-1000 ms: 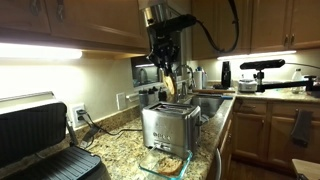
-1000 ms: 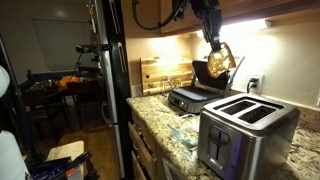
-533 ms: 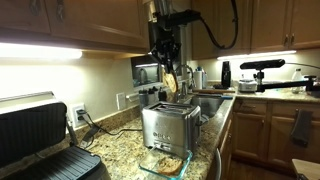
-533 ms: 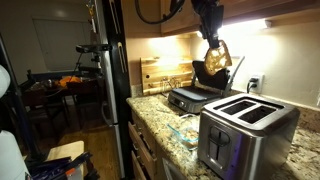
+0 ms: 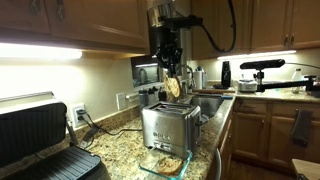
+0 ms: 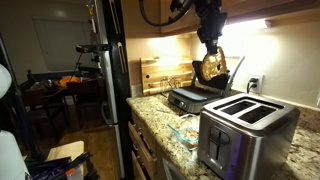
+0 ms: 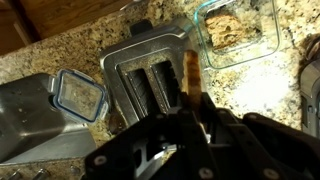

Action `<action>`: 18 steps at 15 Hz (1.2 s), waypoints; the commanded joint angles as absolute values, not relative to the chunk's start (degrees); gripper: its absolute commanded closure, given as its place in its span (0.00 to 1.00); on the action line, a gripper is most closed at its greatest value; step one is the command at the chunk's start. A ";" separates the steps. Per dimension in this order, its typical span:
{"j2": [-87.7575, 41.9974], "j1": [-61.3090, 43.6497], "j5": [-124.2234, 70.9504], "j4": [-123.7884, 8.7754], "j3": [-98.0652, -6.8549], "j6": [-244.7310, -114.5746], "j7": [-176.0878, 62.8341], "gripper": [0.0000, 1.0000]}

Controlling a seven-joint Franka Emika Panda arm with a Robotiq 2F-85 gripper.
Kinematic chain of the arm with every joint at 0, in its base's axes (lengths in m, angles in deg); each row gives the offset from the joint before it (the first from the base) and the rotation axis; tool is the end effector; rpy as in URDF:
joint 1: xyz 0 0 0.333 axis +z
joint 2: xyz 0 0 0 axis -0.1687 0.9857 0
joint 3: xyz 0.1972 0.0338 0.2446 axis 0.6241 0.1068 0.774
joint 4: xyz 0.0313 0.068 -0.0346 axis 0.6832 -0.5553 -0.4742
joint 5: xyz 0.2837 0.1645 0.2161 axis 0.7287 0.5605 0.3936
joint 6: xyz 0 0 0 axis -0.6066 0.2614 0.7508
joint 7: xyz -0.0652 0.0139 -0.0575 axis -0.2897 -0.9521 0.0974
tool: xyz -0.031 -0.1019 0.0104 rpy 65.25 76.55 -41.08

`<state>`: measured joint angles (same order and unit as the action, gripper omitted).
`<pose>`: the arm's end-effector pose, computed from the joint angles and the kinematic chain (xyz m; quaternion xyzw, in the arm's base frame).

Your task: Put a slice of bread in the toaster

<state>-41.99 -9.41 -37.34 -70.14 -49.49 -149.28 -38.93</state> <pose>0.5518 -0.0261 0.5485 0.9784 -0.1710 0.0369 0.1101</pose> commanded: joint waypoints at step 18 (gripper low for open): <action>-39.72 -11.07 -39.98 -67.88 -50.29 -147.19 -46.92 0.96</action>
